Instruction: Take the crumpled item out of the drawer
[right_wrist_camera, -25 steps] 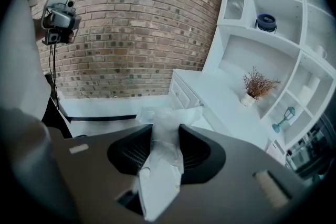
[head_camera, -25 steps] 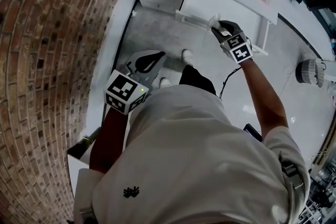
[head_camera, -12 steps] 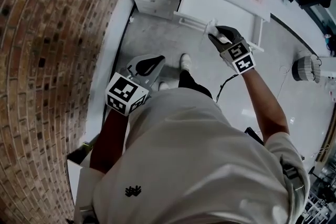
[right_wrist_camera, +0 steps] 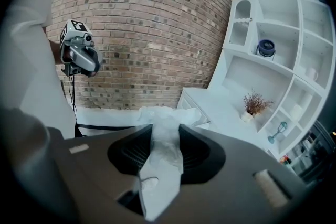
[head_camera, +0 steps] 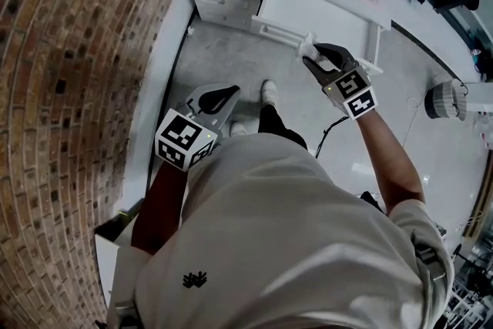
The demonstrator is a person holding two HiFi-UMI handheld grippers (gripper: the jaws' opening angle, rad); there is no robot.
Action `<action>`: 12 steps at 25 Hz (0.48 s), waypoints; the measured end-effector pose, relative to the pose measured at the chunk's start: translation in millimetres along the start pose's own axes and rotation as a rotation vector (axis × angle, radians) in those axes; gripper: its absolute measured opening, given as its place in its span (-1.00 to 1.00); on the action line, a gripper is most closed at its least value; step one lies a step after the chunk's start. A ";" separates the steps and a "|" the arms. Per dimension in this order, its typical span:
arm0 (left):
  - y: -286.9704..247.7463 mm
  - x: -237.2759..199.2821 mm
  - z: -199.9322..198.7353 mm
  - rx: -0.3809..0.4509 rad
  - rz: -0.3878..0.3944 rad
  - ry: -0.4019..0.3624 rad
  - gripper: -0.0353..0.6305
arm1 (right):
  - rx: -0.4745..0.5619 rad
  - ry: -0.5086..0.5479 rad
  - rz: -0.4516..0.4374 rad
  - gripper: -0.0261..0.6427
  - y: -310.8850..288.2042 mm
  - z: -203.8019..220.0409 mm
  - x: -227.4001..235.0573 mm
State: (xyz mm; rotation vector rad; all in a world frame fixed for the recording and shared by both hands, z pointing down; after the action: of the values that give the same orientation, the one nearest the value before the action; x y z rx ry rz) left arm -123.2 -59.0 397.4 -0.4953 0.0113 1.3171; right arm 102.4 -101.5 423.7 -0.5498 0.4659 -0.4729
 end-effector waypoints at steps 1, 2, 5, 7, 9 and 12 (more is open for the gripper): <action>0.3 1.0 0.7 0.000 0.000 0.000 -0.87 | 0.003 0.001 -0.001 -0.45 2.7 -1.2 -1.1; 0.5 1.9 1.2 0.000 0.001 0.000 -0.87 | 0.006 0.001 -0.001 -0.45 5.0 -2.4 -1.8; 0.3 3.7 2.3 -0.001 0.002 -0.001 -0.87 | 0.013 0.000 -0.003 -0.45 10.2 -5.2 -4.0; 0.6 4.7 2.4 0.000 0.002 -0.001 -0.88 | 0.014 -0.001 -0.004 -0.45 12.7 -6.3 -6.0; 1.0 5.3 2.8 -0.001 0.004 -0.004 -0.88 | 0.017 -0.003 -0.005 -0.45 14.7 -7.6 -7.9; 1.1 5.5 4.0 -0.002 0.004 -0.004 -0.88 | 0.029 -0.006 -0.006 -0.46 16.6 -10.8 -9.3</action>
State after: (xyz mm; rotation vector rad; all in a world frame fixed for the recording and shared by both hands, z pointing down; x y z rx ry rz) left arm -123.8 -52.3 399.1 -0.4948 0.0074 1.3220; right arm 94.2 -88.1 408.5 -0.5248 0.4515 -0.4828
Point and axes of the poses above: the fingertips, and each gripper's own axes: y backward along the fingers, x to its right, z out of its underside, the point moved 4 cm from there along y, backward along the fingers, and after that the axes turned 8 degrees about z, right-handed, at the moved point
